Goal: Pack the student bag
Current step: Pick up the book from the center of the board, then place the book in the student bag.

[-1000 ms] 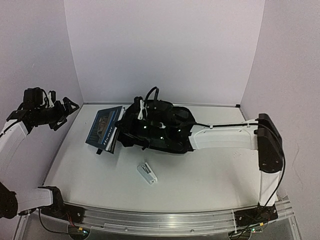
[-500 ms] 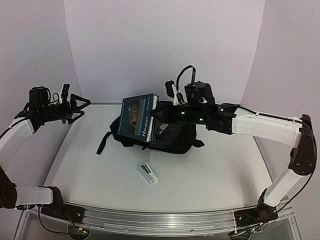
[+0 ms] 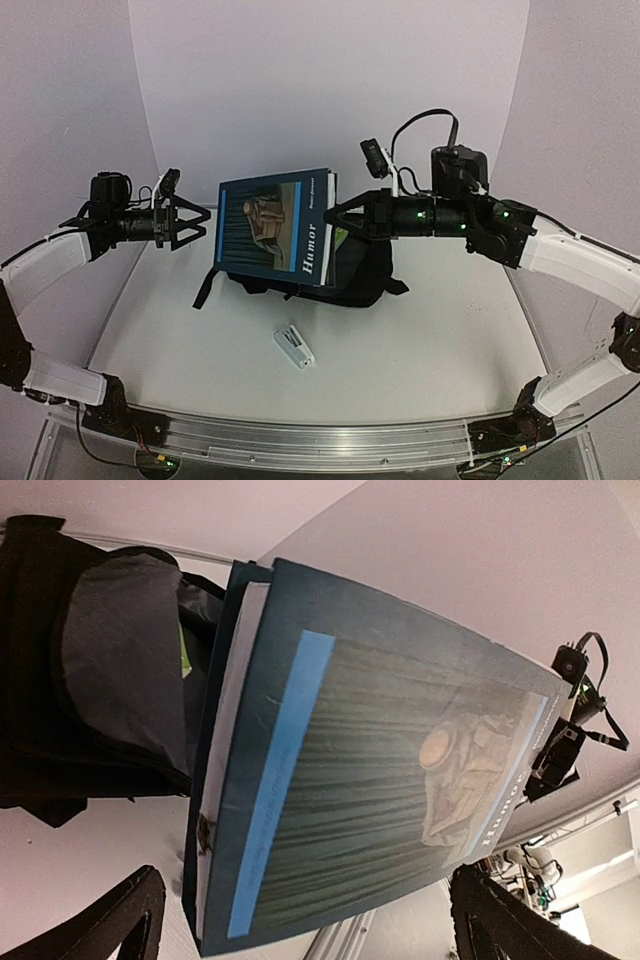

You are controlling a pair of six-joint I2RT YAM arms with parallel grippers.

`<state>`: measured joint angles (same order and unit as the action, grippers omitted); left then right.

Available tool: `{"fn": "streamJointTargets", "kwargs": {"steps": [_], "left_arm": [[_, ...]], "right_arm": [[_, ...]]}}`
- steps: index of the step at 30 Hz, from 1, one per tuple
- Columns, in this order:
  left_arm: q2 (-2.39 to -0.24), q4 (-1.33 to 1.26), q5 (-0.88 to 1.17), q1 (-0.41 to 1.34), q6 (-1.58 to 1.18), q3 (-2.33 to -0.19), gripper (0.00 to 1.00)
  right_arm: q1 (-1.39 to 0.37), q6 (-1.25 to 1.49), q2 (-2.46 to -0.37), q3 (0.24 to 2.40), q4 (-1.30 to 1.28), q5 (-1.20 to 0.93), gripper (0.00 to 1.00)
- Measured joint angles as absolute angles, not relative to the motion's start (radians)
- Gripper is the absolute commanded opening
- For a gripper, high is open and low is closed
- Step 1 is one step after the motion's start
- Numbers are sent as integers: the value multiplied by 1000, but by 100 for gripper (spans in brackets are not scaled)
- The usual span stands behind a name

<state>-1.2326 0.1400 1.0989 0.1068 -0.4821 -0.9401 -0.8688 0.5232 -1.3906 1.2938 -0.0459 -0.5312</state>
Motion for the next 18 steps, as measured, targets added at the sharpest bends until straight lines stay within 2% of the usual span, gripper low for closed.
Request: {"fn": "streamJointTargets", "kwargs": {"steps": [11, 15, 18], "left_arm": [[-1266, 130, 1255, 187, -465, -968, 99], [-1271, 130, 1305, 198, -455, -992, 83], [-1269, 130, 1316, 197, -445, -994, 63]], "right_arm": [[-869, 541, -1357, 1284, -7, -692, 0], [-869, 549, -1357, 1278, 9, -723, 0], [-865, 551, -1356, 1269, 20, -725, 0]]}}
